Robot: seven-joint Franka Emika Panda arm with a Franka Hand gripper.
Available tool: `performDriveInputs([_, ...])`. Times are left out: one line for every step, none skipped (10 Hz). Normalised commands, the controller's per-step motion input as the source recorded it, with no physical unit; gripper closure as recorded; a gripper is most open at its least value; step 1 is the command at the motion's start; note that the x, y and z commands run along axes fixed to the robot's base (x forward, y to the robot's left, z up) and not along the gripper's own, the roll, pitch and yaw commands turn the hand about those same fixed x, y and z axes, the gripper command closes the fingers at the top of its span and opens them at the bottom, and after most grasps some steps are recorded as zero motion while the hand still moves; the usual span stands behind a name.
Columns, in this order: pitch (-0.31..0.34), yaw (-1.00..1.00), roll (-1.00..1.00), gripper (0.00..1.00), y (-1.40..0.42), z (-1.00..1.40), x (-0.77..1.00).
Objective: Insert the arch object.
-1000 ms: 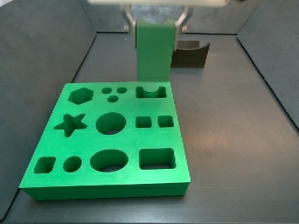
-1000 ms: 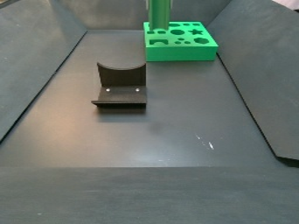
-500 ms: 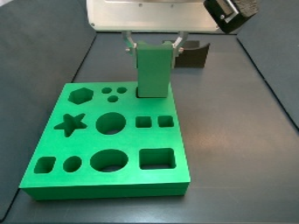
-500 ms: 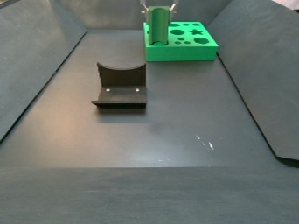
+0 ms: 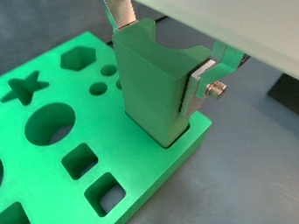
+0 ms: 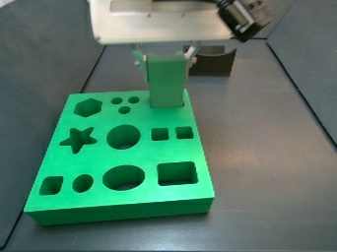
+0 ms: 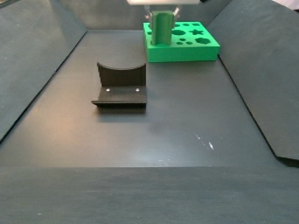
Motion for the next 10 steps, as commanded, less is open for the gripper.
performDriveInputs([-0.159, 0.11, 0.06, 1.0, -0.11, -0.93, 0.0])
performDriveInputs([-0.146, 0.0, 0.11, 1.0, -0.14, -0.92, 0.0])
performDriveInputs([-0.094, 0.0, 0.14, 1.0, -0.07, -0.95, 0.07])
performDriveInputs([-0.041, -0.01, 0.22, 1.0, -0.11, -0.87, 0.34])
performDriveInputs([-0.02, -0.05, 0.28, 1.0, -0.13, -0.76, 0.4])
performDriveInputs([0.0, -0.07, 0.35, 1.0, -0.17, -0.63, 0.45])
performDriveInputs([0.0, 0.0, 0.33, 1.0, -0.19, -0.69, 0.33])
performDriveInputs([-0.181, 0.03, 0.0, 1.0, -0.05, -0.87, 0.0])
performDriveInputs([-0.049, 0.0, -0.08, 1.0, 0.0, -0.05, 0.0])
performDriveInputs([0.0, 0.0, 0.0, 1.0, 0.0, 0.0, 0.0])
